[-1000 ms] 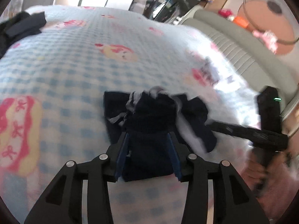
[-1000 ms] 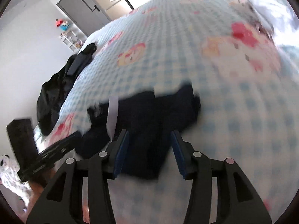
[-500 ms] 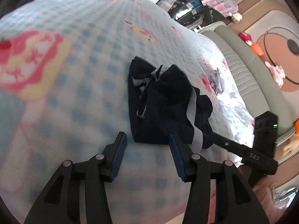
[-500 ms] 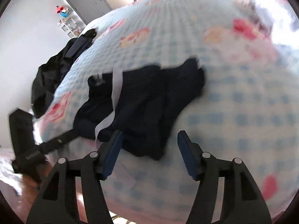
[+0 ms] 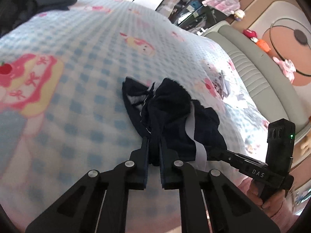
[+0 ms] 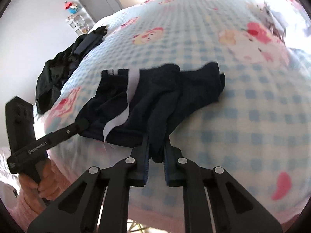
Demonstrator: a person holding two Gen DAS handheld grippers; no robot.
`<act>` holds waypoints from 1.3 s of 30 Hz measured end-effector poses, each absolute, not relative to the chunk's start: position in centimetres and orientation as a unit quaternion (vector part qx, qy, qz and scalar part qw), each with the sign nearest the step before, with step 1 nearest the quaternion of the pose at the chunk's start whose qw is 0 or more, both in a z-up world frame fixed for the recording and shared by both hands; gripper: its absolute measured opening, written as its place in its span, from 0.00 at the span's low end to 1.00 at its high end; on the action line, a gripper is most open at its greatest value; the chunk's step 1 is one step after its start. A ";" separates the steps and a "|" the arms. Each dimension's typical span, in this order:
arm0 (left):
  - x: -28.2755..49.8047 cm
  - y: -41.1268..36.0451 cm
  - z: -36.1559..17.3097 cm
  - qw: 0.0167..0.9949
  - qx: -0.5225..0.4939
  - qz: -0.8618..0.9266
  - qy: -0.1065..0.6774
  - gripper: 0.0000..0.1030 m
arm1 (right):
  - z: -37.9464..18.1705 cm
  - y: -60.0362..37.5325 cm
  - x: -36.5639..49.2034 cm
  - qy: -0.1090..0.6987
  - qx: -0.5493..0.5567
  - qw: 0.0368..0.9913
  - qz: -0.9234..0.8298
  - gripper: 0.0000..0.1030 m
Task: Fold clothes
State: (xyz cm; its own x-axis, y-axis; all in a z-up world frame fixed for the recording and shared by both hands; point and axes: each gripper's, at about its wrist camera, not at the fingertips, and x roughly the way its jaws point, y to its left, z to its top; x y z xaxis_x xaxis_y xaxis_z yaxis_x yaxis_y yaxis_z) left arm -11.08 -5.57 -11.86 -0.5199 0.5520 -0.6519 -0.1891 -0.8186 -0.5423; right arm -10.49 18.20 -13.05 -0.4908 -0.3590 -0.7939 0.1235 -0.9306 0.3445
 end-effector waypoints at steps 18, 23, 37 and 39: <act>-5.1 -6.1 -12.1 0.172 -0.461 0.854 -0.168 0.12 | -13.0 22.5 -4.8 -0.122 0.518 0.082 -0.843 0.26; -4.2 -4.2 -9.0 0.196 -0.416 0.878 -0.132 0.21 | -11.0 23.6 -4.0 -0.134 0.485 0.067 -0.861 0.28; -6.3 -0.2 -12.2 0.148 -0.486 0.860 -0.053 0.30 | -13.4 22.6 -4.2 -0.082 0.497 0.040 -0.863 0.28; -6.2 -0.4 -11.6 0.152 -0.481 0.861 -0.058 0.30 | -12.9 23.2 -4.2 -0.108 0.483 0.047 -0.868 0.28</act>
